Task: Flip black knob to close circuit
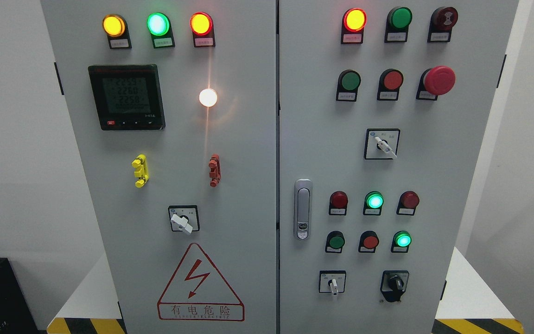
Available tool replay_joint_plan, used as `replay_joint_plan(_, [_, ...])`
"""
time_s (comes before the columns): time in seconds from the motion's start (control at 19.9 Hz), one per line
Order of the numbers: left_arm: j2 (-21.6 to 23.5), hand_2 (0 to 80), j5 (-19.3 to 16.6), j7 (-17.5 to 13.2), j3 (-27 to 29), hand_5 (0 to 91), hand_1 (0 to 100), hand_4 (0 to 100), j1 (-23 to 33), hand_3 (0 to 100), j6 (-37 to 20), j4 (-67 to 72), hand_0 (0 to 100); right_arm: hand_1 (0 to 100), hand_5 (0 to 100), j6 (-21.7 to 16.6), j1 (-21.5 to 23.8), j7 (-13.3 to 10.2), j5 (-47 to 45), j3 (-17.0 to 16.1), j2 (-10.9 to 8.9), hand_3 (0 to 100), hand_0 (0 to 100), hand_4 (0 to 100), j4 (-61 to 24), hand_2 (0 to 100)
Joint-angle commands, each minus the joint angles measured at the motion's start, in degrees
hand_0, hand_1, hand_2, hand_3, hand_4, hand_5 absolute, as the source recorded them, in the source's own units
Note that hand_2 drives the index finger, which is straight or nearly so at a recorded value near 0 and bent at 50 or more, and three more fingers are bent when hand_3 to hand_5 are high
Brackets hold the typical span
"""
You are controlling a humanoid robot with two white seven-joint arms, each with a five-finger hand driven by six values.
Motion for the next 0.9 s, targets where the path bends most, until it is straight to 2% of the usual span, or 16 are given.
replay_joint_plan(0.0, [0.0,0.0,0.0,0.0,0.0,0.0,56,0,1.2,0,0.0,-1.3,12,20,0,0.0,-0.3,0.2,0.0,-0.8,-0.08,0,0,0,1.1,0])
replay_joint_plan(0.6, [0.0,0.0,0.0,0.0,0.0,0.0,56,0,1.2,0,0.0,-1.3,12,20,0,-0.3,-0.3,0.3,0.0,-0.6,-0.08,0,0,0,1.1,0])
replay_joint_plan(0.7, [0.0,0.0,0.0,0.0,0.0,0.0,56,0,1.2,0,0.0,-1.3,12,20,0,-0.4,-0.3,0.4,0.8,-0.4,-0.08,6,0,0,1.0,0])
replay_joint_plan(0.8, [0.0,0.0,0.0,0.0,0.0,0.0,56,0,1.2,0,0.0,-1.3,12,20,0,-0.5,-0.3,0.3,2.5,-0.2,-0.08,18,0,13,0.8,7])
replay_joint_plan(0.85, [0.0,0.0,0.0,0.0,0.0,0.0,56,0,1.2,0,0.0,-1.3,12,20,7,-0.6,-0.3,0.2,3.4,-0.1,-0.08,27,0,25,0.7,16])
